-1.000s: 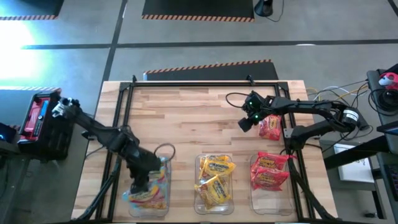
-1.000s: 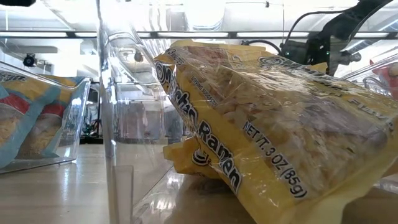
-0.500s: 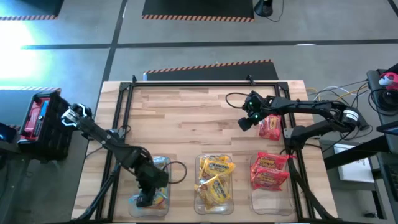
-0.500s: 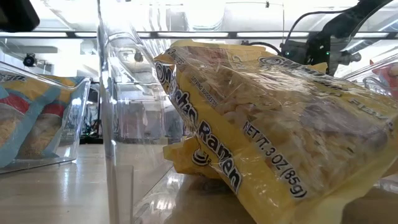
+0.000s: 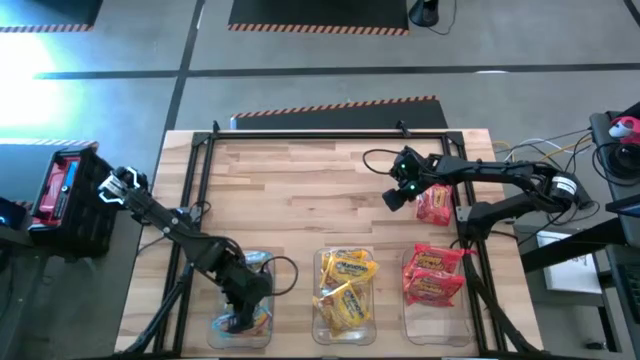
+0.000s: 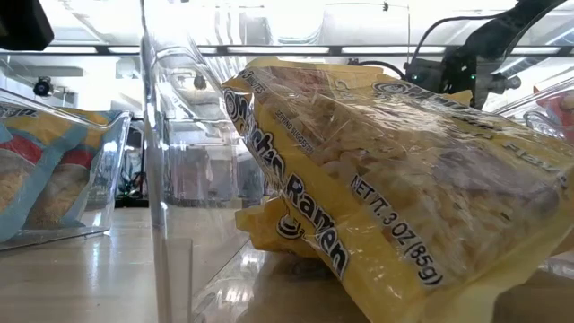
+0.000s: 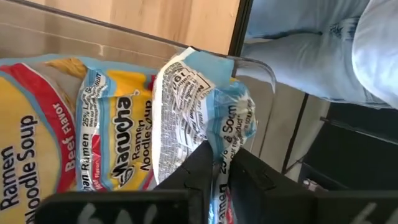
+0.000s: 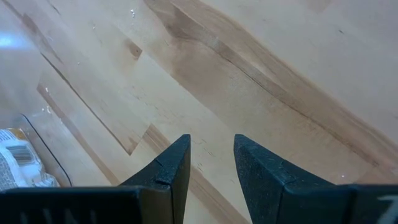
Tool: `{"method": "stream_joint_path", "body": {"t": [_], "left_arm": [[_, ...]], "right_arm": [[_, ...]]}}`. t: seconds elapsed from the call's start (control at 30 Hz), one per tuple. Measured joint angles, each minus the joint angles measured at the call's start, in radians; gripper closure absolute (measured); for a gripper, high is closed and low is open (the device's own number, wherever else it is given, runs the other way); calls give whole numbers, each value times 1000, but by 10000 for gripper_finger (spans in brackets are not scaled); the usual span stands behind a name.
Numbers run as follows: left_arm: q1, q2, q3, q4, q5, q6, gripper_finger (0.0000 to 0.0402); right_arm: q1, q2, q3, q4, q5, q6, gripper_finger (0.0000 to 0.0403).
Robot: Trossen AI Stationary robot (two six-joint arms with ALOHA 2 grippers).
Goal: Sort Maruchan noodles
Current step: Put the blue noodle pack into the left transparent bin, then put the red noodle pack into the right transparent bin
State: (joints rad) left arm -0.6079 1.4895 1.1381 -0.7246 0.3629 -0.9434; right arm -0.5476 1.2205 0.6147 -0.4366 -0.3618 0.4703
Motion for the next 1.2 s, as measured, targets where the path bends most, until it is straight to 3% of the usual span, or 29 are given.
{"method": "stream_joint_path", "body": {"t": [0.2, 0.37, 0.53, 0.73, 0.87, 1.07, 1.2], "left_arm": [[0, -6, 0, -3, 2, -38, 328], [0, -39, 0, -114, -137, -95, 297], [0, -63, 0, -237, -227, -254, 293], [0, -63, 0, -244, -245, -240, 298], [12, -63, 0, -255, -400, -235, 298], [48, -63, 0, -261, -727, -319, 298], [56, -63, 0, -260, -851, -372, 298]], "right_arm": [[0, 0, 0, 0, 0, -10, 289], [-3, 0, 0, -3, 31, -21, 289], [-29, 0, 9, -11, 34, -27, 289], [-40, 0, 60, -10, 60, -92, 289], [-40, 0, 129, -84, 122, -112, 289], [-40, 0, 263, -389, 378, -120, 289], [-40, 0, 321, -643, 399, -113, 289]]}}
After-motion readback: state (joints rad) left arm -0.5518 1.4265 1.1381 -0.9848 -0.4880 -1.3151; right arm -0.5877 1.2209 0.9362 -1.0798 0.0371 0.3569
